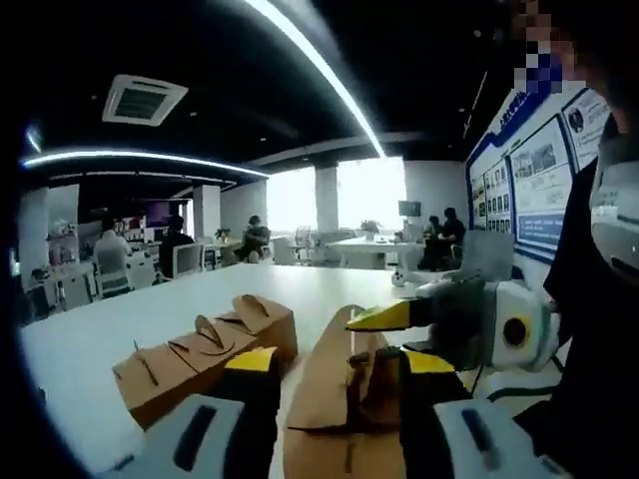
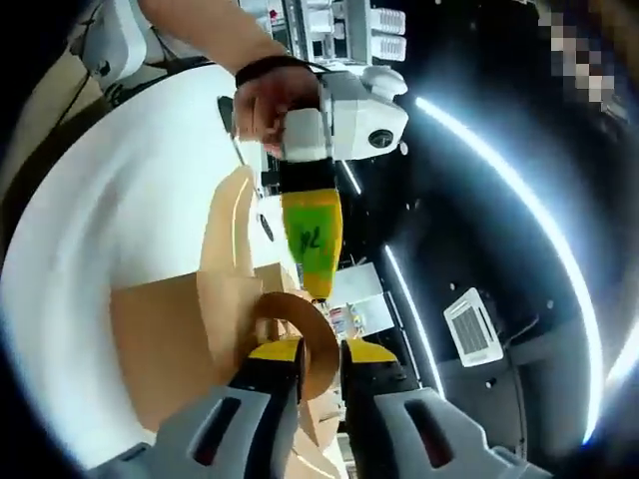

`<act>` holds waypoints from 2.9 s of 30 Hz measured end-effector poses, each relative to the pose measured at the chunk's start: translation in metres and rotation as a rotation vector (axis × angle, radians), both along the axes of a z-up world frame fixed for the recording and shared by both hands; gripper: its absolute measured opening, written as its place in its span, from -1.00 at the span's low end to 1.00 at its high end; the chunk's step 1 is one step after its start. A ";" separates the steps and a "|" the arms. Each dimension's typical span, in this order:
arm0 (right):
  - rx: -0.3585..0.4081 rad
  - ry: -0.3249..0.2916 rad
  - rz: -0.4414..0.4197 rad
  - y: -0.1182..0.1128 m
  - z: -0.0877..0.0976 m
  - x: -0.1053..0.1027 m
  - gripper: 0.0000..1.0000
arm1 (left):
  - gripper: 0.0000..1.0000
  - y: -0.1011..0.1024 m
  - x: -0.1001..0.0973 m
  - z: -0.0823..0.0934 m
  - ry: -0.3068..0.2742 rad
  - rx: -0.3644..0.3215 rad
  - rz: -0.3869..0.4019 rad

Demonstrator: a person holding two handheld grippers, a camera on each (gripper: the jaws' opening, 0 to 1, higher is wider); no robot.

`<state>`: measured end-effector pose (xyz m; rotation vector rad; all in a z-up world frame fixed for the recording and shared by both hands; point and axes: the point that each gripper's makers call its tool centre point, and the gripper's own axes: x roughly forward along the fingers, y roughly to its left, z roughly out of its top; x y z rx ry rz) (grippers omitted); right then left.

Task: Pick up one paper box from the group, open the paper box, and remove the item inside

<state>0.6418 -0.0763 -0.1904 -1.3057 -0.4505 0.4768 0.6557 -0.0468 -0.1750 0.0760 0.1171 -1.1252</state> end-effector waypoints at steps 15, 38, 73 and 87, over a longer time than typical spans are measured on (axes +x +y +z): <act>0.014 -0.046 -0.016 -0.004 0.014 0.001 -0.58 | -0.31 -0.004 0.006 0.006 0.000 -0.015 0.040; -0.049 -0.033 0.000 0.001 0.003 -0.001 -0.64 | -0.92 -0.021 0.011 -0.019 0.277 -0.092 0.081; -0.066 0.086 0.066 0.001 -0.006 -0.033 -0.95 | -0.91 0.001 0.045 -0.028 0.180 0.018 0.236; -0.037 0.313 0.164 0.005 -0.032 -0.061 -0.95 | -0.91 0.008 0.055 -0.061 0.243 0.100 0.279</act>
